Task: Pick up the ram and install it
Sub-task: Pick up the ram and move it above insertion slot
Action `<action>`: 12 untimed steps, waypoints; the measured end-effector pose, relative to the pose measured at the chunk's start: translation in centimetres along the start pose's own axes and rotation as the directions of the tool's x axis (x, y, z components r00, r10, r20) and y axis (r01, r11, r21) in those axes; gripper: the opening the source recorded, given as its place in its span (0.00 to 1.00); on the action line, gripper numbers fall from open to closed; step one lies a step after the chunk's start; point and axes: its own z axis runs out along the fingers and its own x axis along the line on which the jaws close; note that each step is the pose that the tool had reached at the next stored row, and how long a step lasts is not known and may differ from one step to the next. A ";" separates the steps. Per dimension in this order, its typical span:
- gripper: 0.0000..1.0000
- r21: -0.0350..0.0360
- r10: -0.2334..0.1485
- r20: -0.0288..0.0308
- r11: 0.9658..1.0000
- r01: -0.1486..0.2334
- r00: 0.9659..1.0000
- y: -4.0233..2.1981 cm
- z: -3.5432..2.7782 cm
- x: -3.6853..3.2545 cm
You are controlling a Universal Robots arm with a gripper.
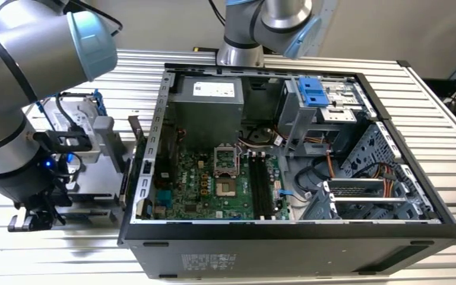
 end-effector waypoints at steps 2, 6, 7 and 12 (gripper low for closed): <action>1.00 0.000 0.000 0.000 1.000 0.000 1.000 0.00 0.07 0.00; 1.00 0.000 0.000 0.000 1.000 0.000 1.000 0.00 0.09 0.00; 1.00 0.000 0.000 0.000 1.000 0.000 1.000 0.00 0.09 0.00; 0.00 0.000 0.000 0.000 1.000 0.000 1.000 0.00 0.11 0.00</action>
